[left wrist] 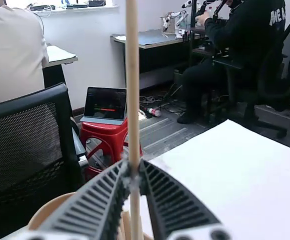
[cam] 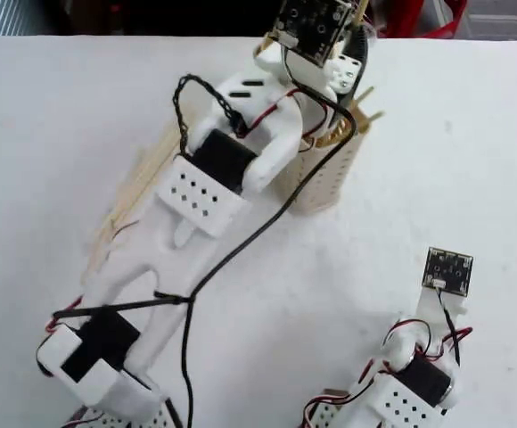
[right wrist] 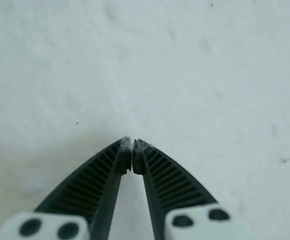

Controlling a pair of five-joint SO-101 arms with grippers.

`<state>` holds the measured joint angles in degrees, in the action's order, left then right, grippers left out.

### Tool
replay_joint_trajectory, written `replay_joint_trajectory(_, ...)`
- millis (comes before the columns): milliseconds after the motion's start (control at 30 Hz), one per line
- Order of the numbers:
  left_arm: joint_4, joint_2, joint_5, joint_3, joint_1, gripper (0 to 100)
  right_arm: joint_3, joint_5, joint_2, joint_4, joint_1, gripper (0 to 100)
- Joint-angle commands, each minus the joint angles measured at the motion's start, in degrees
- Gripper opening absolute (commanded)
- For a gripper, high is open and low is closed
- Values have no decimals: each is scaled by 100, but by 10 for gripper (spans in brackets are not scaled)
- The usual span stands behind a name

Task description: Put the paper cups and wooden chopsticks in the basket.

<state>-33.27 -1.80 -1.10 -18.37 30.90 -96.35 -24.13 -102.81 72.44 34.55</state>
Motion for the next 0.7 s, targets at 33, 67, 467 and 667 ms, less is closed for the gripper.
replay_joint_trajectory(33,-325,-4,26,-607,-136,24,-53,-53,-40,31,22,19)
replay_joint_trajectory(67,-334,4,26,-615,-136,24,-53,-53,-40,31,22,19)
replay_joint_trajectory(467,-695,4,35,-624,-136,97,-53,-53,-40,31,22,19)
replay_joint_trajectory(667,-967,40,26,-633,-286,94,-53,-53,-40,31,22,19)
